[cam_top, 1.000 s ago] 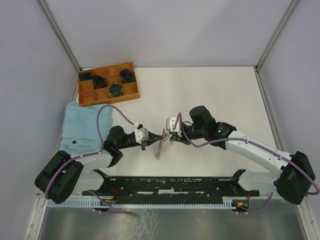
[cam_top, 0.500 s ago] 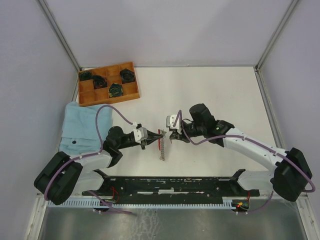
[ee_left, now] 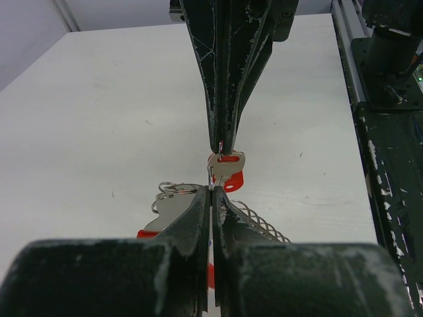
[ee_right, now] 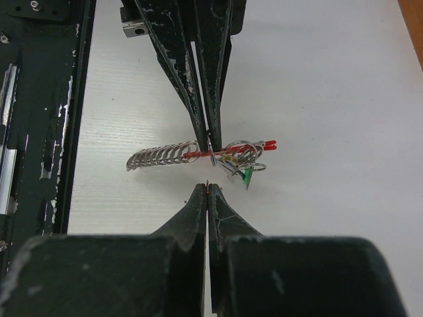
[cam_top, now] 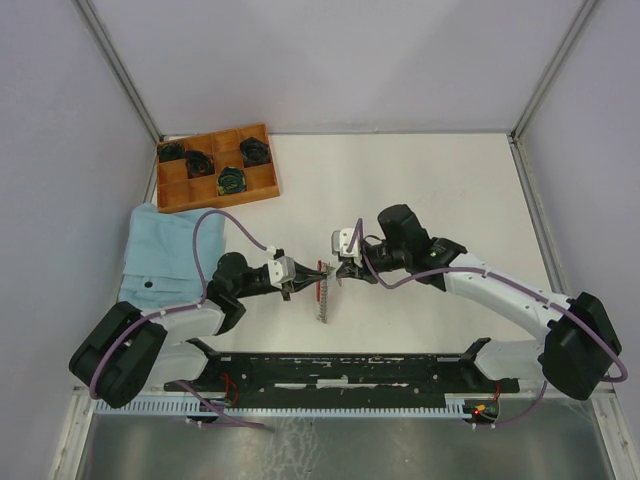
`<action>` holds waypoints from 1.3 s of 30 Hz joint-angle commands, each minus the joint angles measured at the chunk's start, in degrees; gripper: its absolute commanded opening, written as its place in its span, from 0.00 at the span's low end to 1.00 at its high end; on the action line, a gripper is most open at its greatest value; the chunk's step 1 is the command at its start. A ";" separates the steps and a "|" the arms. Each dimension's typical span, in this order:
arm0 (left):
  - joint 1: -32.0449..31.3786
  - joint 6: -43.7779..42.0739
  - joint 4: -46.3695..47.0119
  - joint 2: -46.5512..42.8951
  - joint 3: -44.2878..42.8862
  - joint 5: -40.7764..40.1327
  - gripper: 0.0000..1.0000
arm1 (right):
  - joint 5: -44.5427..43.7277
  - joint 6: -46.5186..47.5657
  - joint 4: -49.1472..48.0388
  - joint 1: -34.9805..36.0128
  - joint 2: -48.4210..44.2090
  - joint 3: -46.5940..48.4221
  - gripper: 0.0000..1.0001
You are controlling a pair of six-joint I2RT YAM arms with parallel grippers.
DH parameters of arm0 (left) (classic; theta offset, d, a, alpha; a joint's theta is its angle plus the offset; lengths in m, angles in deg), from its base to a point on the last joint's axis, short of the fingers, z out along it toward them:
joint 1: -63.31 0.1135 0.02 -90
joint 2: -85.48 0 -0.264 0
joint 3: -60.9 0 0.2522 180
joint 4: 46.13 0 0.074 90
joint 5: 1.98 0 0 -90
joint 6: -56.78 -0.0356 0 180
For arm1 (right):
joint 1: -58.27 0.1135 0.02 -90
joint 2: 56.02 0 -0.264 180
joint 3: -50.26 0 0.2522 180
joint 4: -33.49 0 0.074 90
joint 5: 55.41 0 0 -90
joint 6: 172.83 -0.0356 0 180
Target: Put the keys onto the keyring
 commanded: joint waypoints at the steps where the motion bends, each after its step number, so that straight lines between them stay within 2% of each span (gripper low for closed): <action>1: 0.45 0.25 4.31 -0.06 -0.92 1.38 0.03 | 2.24 1.12 -2.52 -0.17 0.58 3.06 0.01; 39: 0.63 0.96 3.89 0.99 -1.93 3.18 0.03 | 4.93 1.94 -1.13 -0.17 3.36 5.10 0.01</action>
